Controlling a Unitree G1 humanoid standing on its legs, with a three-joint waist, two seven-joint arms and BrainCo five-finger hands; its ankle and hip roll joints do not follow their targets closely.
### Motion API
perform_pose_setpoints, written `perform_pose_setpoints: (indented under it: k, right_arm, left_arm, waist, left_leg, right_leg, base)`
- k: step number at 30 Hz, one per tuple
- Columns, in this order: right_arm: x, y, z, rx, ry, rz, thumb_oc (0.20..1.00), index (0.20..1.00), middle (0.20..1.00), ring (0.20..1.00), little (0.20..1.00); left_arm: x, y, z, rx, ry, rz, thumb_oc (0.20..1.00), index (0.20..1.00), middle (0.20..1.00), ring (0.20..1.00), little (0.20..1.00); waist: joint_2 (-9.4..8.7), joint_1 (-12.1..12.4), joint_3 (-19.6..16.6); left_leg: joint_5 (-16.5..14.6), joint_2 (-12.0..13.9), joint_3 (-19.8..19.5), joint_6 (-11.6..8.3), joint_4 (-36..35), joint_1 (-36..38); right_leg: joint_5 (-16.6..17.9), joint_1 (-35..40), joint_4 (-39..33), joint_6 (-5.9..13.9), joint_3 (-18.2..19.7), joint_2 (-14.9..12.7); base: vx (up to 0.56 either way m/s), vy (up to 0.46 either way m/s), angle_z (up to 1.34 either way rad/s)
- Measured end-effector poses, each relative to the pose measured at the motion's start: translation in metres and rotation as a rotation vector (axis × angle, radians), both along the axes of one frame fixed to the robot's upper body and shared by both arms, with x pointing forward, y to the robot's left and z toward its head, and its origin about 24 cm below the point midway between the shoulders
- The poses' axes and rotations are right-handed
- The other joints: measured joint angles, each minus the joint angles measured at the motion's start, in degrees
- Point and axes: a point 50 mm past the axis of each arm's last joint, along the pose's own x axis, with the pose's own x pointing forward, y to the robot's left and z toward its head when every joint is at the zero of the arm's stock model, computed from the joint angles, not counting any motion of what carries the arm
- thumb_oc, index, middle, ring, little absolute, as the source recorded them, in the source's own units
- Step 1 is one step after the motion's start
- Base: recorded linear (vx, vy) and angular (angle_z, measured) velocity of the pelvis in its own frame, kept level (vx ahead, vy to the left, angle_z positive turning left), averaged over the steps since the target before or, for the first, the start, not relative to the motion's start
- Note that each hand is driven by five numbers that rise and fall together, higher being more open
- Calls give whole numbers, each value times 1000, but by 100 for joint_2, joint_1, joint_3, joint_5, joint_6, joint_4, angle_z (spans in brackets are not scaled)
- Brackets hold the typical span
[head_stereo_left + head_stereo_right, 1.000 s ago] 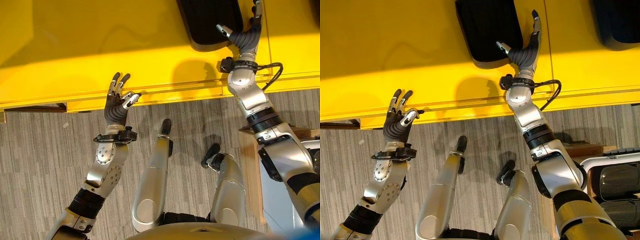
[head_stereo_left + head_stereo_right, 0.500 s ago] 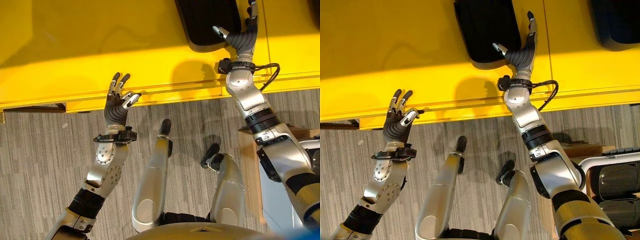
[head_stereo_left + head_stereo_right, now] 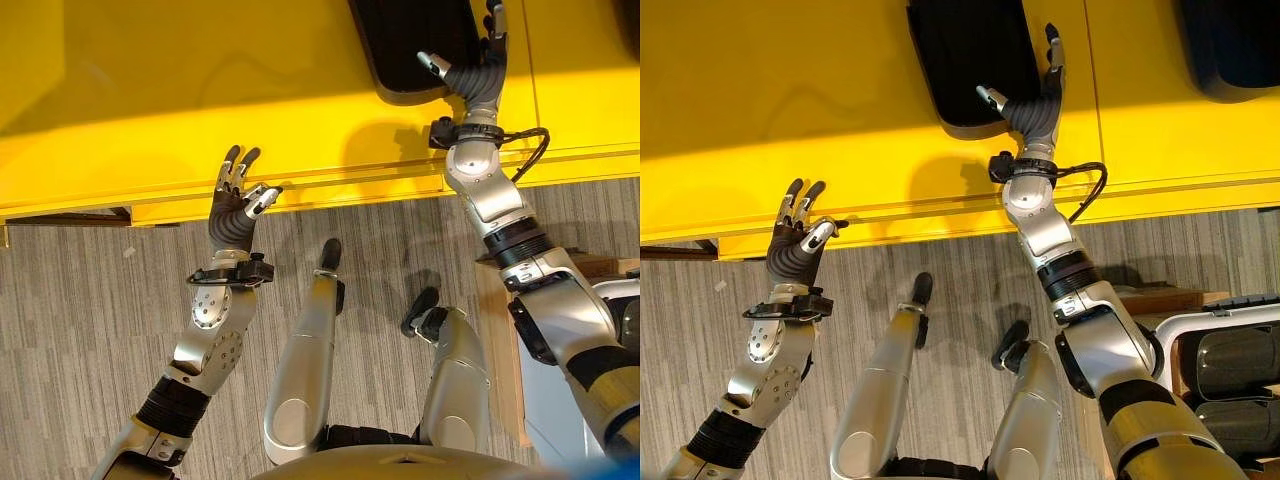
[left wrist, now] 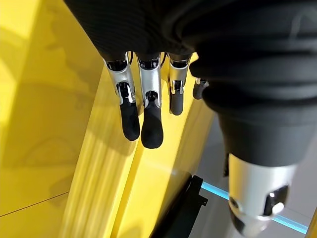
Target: Move parts from the plastic box to the shelf.
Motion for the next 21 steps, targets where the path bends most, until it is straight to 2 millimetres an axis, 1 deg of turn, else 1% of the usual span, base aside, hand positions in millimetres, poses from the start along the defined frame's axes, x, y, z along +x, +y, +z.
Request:
perform_pose_setpoints:
  k: [11, 21]
  right_arm:
    - [-3, 9, -4, 29, 0, 39, 1000, 1000, 1000, 1000, 1000]
    - [-6, 11, -8, 38, -7, 59, 1000, 1000, 1000, 1000, 1000]
  left_arm:
    - [0, 0, 0, -1, 2, 1, 1000, 1000, 1000, 1000, 1000]
    - [0, 0, -1, -1, 5, 0, 1000, 1000, 1000, 1000, 1000]
  waist:
    - [1, 0, -4]
    - [4, 8, -21]
  left_leg:
    - [-7, 1, -1, -3, -2, 7]
    - [-10, -1, -1, -8, -1, 6]
  right_leg:
    - [-2, 10, -6, -1, -5, 0]
    - [-3, 12, -8, -1, -6, -2]
  base:
    - [0, 0, 0]
    - [0, 0, 0]
